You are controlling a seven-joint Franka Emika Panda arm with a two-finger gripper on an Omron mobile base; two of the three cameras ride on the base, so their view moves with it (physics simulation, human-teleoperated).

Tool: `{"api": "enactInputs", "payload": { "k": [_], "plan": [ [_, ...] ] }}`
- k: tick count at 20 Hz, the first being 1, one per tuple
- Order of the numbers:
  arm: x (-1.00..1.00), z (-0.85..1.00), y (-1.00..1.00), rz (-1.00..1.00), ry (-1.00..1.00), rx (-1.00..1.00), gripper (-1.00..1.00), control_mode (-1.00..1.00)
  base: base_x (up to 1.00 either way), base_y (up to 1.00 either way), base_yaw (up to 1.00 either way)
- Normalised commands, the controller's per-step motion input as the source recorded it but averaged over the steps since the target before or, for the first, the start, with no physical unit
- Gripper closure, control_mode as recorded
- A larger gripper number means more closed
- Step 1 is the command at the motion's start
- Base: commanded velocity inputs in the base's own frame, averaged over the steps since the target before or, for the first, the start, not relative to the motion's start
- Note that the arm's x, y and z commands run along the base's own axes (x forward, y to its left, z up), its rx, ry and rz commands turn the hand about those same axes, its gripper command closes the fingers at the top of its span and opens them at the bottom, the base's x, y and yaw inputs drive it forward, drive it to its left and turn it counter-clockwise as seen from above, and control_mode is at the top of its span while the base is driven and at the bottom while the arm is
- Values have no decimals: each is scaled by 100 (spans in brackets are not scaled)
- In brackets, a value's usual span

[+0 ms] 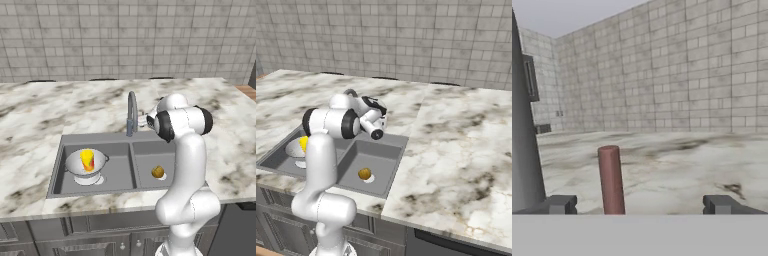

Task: Pick the cup and colander and place them in the sink. Then turn on the water.

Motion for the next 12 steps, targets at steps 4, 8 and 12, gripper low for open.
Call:
{"api": "enactInputs", "payload": {
  "k": [4,8,12],
  "plan": [
    [22,-6,-2,-2,0,0,-100,-100,0,0,0],
    [13,0,-12,-6,0,0,-100,-100,0,0,0],
    [9,-4,-15,-6,0,0,-100,-100,0,0,0]
  ]
}}
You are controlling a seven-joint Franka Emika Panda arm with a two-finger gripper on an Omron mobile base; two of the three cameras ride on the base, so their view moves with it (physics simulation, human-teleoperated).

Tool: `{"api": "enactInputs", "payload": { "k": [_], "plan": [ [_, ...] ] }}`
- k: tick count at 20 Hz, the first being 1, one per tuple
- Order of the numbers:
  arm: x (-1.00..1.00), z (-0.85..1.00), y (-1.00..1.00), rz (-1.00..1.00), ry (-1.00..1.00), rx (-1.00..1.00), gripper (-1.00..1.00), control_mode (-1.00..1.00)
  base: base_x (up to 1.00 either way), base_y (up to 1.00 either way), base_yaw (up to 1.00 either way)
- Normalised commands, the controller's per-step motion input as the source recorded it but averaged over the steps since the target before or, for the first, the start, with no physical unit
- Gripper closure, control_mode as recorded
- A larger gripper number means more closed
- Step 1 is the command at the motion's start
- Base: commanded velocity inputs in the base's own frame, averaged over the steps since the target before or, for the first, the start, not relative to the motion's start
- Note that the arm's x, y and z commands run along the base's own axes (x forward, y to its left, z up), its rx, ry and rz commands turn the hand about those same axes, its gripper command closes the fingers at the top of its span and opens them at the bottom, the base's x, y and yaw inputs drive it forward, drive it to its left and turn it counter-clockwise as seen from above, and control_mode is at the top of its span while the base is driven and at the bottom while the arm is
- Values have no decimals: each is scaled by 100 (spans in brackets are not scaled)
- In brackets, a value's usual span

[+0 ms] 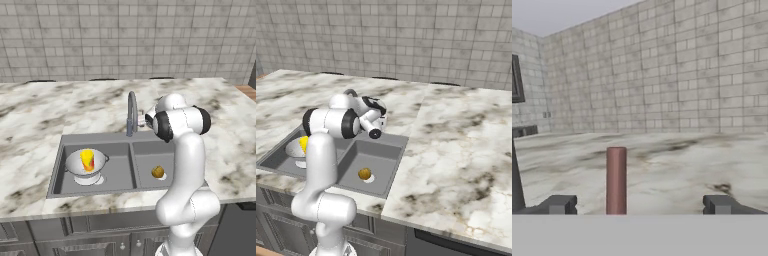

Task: Pick the cup and colander and place them in the sink. Then turn on the water.

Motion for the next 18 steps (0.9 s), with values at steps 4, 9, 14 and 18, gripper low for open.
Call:
{"api": "enactInputs", "payload": {
  "k": [4,9,14,18],
  "plan": [
    [4,-8,-22,-6,0,0,-100,-100,0,0,0],
    [0,-11,-32,-8,0,0,-100,-100,0,0,0],
    [0,-6,-34,-9,0,0,-100,-100,0,0,0],
    [0,-2,-35,-8,0,0,-100,-100,0,0,0]
  ]
}}
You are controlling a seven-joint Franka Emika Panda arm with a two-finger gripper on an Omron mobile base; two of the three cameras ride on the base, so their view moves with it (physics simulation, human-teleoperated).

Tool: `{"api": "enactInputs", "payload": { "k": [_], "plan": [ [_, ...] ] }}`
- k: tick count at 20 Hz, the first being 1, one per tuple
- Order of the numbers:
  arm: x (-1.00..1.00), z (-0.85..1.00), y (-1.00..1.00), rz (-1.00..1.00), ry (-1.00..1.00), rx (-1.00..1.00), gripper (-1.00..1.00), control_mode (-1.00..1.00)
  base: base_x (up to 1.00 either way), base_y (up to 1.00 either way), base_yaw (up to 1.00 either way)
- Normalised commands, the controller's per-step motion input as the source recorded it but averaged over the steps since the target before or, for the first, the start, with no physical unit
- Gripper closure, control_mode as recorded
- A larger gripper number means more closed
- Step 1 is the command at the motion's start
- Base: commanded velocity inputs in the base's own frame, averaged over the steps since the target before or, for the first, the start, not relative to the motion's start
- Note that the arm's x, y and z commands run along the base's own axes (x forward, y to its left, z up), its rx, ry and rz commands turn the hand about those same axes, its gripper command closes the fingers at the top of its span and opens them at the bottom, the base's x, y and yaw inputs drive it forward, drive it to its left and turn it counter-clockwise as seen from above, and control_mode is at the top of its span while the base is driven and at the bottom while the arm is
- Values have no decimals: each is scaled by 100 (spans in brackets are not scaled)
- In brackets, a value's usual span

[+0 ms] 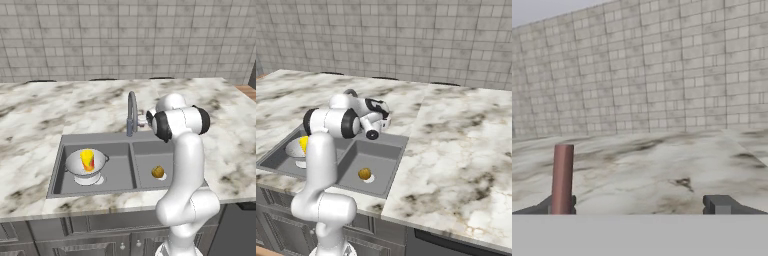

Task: Pick the cup and colander and place them in the sink. Then turn on the water.

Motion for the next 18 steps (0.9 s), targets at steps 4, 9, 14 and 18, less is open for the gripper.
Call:
{"api": "enactInputs", "payload": {
  "k": [4,9,14,18],
  "plan": [
    [0,-4,-39,-8,0,2,-100,-100,0,0,0],
    [0,-13,-46,-6,0,1,-100,-100,0,0,0],
    [0,-15,-50,-6,0,1,-100,-100,0,0,0],
    [0,-15,-54,-5,0,2,-100,-100,0,0,0]
  ]
}}
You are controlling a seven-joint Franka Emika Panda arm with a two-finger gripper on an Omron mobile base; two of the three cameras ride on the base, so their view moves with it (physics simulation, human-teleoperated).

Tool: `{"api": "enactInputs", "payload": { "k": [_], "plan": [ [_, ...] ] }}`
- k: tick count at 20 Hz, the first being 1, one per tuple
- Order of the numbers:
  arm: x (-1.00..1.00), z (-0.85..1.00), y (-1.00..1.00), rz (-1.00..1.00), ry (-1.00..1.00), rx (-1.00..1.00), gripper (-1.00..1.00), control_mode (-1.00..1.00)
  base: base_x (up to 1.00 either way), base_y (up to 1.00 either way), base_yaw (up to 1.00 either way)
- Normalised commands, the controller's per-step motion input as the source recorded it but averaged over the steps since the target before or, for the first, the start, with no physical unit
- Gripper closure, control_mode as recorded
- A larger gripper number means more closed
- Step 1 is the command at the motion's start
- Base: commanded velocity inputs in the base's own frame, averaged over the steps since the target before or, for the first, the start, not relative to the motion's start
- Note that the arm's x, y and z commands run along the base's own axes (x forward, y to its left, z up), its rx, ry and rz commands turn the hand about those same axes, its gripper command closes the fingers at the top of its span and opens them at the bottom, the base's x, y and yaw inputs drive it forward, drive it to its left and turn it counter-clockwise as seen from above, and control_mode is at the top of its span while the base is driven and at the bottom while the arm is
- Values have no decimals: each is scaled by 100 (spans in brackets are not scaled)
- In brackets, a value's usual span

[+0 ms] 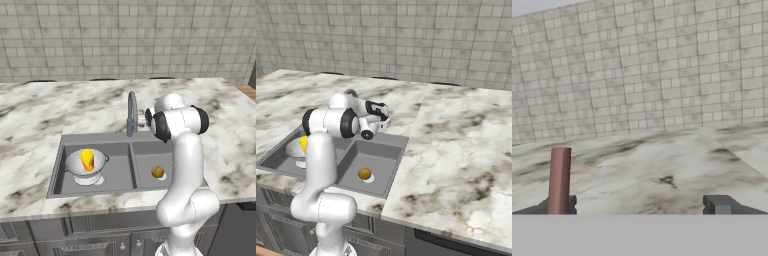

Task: Pick the cup and colander and place them in the sink. Then turn on the water.

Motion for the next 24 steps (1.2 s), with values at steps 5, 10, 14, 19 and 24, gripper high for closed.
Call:
{"api": "enactInputs", "payload": {
  "k": [5,10,14,19,24],
  "plan": [
    [0,-16,-61,-6,0,4,-100,-100,0,0,0],
    [0,-22,-68,-6,0,6,-100,-100,0,0,0],
    [0,-24,-70,-7,0,7,-100,-100,0,0,0],
    [0,-27,-71,-7,0,9,-100,-100,0,0,0],
    [0,-28,-71,-7,0,8,-100,-100,0,0,0]
  ]
}}
